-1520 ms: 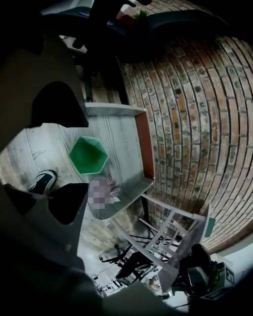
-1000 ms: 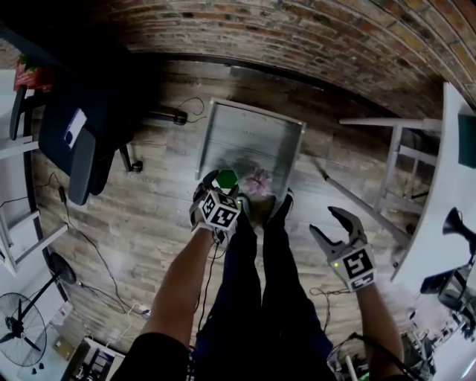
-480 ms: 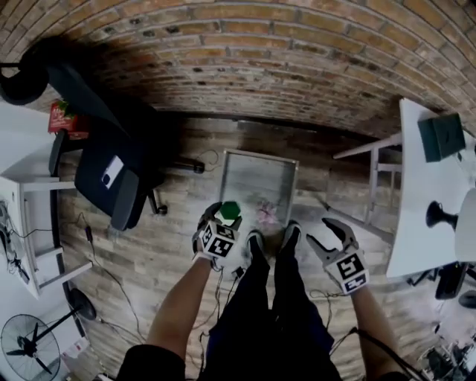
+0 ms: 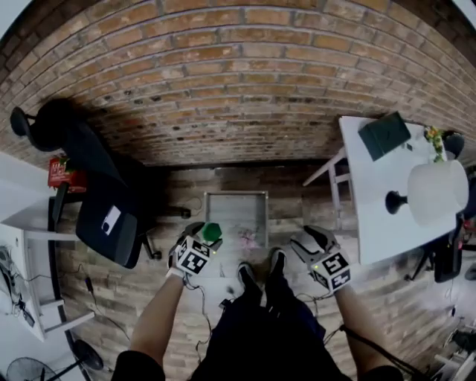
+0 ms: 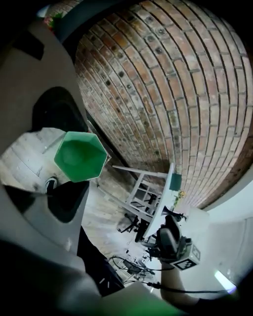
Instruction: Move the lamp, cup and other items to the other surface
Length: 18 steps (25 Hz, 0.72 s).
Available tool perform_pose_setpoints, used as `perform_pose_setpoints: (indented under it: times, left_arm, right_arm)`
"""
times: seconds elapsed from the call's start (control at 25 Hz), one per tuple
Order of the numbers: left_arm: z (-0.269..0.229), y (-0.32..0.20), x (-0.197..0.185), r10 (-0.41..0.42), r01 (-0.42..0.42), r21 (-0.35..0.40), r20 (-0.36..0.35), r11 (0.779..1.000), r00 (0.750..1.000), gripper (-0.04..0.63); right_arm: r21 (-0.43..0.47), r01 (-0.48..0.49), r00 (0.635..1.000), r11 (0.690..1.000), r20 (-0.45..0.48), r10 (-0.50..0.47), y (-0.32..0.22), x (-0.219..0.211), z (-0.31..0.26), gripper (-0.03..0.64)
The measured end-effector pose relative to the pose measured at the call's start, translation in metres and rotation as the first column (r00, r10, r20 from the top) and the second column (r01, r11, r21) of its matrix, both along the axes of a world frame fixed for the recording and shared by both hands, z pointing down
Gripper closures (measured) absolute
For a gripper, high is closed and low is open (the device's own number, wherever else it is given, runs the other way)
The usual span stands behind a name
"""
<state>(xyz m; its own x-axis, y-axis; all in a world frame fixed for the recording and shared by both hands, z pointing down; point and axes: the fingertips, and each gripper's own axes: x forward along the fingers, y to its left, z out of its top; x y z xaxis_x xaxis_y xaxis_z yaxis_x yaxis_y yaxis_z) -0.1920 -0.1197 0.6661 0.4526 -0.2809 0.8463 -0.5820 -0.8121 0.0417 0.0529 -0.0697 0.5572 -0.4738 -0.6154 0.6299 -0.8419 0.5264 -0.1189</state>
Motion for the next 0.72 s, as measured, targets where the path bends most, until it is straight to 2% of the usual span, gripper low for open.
perform_pose_setpoints:
  times: [0.12, 0.28, 0.48, 0.6, 0.72]
  left_arm:
    - [-0.035, -0.003, 0.030, 0.049, -0.050, -0.015, -0.034, 0.999, 0.998, 0.287]
    - [-0.070, 0.008, 0.089, 0.170, -0.171, -0.007, -0.072, 0.985, 0.983, 0.288]
    - [-0.111, 0.020, 0.160, 0.288, -0.287, 0.024, -0.118, 0.958, 0.950, 0.288]
    - [-0.130, 0.035, 0.205, 0.351, -0.350, 0.032, -0.134, 0.936, 0.927, 0.287]
    - [-0.145, 0.050, 0.252, 0.420, -0.418, 0.047, -0.139, 0.907, 0.897, 0.287]
  right_arm:
    - [0.030, -0.026, 1.000, 0.999, -0.013, 0.026, 0.008, 0.023, -0.017, 0.383]
    - [0.048, -0.114, 0.993, 0.992, -0.017, 0.115, 0.029, 0.064, -0.037, 0.383]
    - [0.116, -0.185, 0.982, 0.976, -0.012, 0.187, 0.050, 0.112, -0.052, 0.385]
    - [0.105, -0.235, 0.972, 0.966, 0.004, 0.236, 0.066, 0.138, -0.057, 0.387]
    - [0.113, -0.246, 0.969, 0.963, 0.013, 0.246, 0.080, 0.163, -0.056, 0.387]
